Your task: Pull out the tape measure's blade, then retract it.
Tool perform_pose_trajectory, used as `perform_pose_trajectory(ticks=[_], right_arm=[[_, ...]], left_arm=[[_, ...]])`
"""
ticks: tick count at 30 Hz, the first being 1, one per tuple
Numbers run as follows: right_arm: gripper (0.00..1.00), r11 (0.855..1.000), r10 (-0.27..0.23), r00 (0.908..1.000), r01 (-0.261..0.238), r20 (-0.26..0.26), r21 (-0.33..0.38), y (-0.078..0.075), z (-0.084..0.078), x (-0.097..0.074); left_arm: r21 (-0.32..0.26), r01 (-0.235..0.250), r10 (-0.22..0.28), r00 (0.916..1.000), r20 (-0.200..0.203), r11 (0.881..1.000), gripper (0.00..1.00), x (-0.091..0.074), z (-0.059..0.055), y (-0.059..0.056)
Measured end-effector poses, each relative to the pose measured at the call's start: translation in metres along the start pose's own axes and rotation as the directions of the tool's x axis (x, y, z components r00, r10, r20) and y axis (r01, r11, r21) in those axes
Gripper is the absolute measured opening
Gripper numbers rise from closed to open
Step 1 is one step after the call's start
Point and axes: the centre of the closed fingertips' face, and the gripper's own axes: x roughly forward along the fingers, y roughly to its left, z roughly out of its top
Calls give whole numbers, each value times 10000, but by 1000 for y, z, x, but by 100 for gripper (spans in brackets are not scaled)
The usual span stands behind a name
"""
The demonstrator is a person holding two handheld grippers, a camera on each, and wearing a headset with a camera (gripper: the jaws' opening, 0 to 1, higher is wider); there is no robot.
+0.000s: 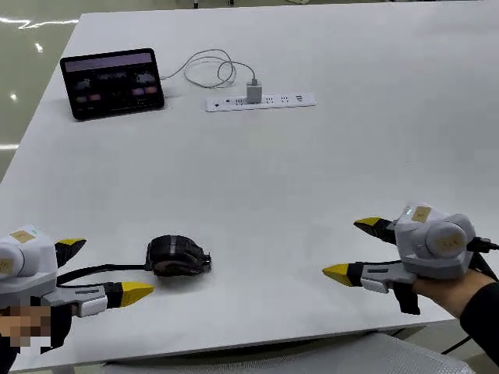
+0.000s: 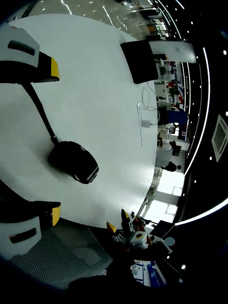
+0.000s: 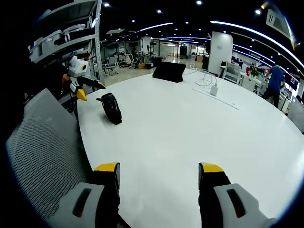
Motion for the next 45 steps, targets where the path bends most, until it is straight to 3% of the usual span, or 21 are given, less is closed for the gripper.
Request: perform_pose_trajectory(ticks=[4, 7, 9, 13, 14, 17, 20, 23, 25, 34, 45], right_arm=[[68, 9997, -126, 9999, 128, -74, 189, -6, -16, -11], [73, 9994, -196, 9998, 197, -55, 292, -9, -25, -19], [78, 9981, -275, 9996, 277, -50, 541, -11, -31, -25], [81, 9977, -539, 9977, 555, -418, 395, -19, -49, -34], [82, 9974, -611, 9970, 629, -474, 365, -20, -53, -37], [89, 9966, -683, 9963, 706, -518, 434, -22, -57, -43], [98, 9970, -717, 9946, 736, -747, 229, -22, -63, -45], [100, 9982, -535, 9954, 555, -796, 232, -19, -63, -47], [100, 9980, -523, 9959, 547, -734, 316, -20, -61, -49], [100, 9985, -465, 9974, 480, -542, 274, -25, -53, -52], [100, 9980, -451, 9976, 474, -532, 417, -28, -52, -52]], left_arm=[[-333, -122, 128, 9998, 178, 9994, 100, -3, -1, 4], [-161, -280, 282, 9996, 92, 9995, 100, -6, -4, 6], [133, -447, 449, 9989, -139, 9989, 100, -8, -9, 10], [96, -289, 291, 9992, -260, 9995, 100, -11, -11, 8], [99, -302, 306, 9981, -530, 9995, 100, -13, -14, 8], [153, -215, 219, 9994, -253, 9997, 100, -17, -8, 7], [153, -224, 228, 9994, -242, 9996, 100, -19, -7, 6], [208, -215, 219, 9996, -182, 9996, 100, -22, -8, 6], [319, -476, 485, 9984, -305, 9984, 100, -24, -11, 10], [1, -251, 250, 9986, -459, 9997, 100, -33, -23, 4], [-289, -90, 79, 9992, -393, 9995, 100, -29, -22, -3]])
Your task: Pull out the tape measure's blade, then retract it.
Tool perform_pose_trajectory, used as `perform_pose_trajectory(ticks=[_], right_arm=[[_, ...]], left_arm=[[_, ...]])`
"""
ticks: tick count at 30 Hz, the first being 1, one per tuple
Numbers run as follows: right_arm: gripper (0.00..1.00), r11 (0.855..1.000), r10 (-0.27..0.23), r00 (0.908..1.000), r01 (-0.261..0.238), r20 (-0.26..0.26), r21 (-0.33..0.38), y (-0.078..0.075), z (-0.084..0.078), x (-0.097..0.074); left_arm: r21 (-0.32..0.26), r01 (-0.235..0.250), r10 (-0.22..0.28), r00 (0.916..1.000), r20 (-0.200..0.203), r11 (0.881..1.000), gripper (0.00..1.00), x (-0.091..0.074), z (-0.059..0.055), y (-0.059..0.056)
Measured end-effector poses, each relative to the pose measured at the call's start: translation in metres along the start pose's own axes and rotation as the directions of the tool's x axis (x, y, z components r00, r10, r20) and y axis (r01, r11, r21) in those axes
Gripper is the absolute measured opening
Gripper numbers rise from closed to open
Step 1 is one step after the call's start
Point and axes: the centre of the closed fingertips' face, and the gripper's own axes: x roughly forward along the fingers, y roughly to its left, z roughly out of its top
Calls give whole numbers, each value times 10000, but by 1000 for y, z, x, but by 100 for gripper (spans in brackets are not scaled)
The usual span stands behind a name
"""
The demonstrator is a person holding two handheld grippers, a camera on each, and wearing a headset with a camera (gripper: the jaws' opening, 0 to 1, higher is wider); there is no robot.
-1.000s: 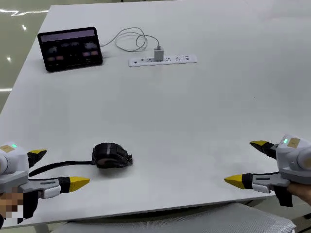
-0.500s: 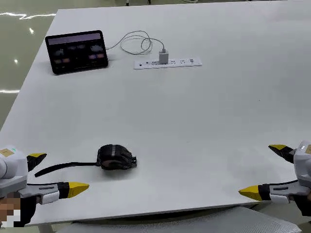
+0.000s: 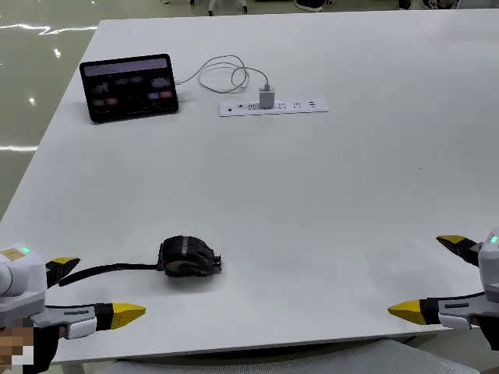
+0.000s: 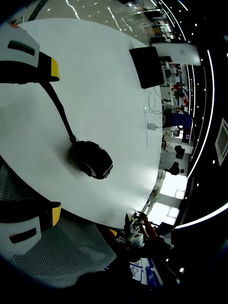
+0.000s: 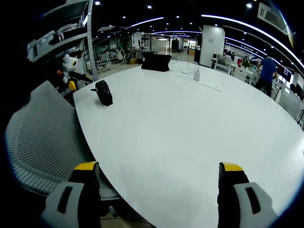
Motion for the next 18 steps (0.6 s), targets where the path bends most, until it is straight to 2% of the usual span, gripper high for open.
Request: perform_pose_trajectory(ticks=[6, 18], right_arm=[[100, 10000, -19, 10000, 19, 24, 55, -1, -1, 0], [100, 9999, -81, 10000, 80, 57, 153, -2, -2, -2]], left_arm=[[-39, 153, -153, 9999, -2, 9999, 100, -1, 3, -1], [-69, 18, -18, 10000, -60, 10000, 100, -3, 1, 4]])
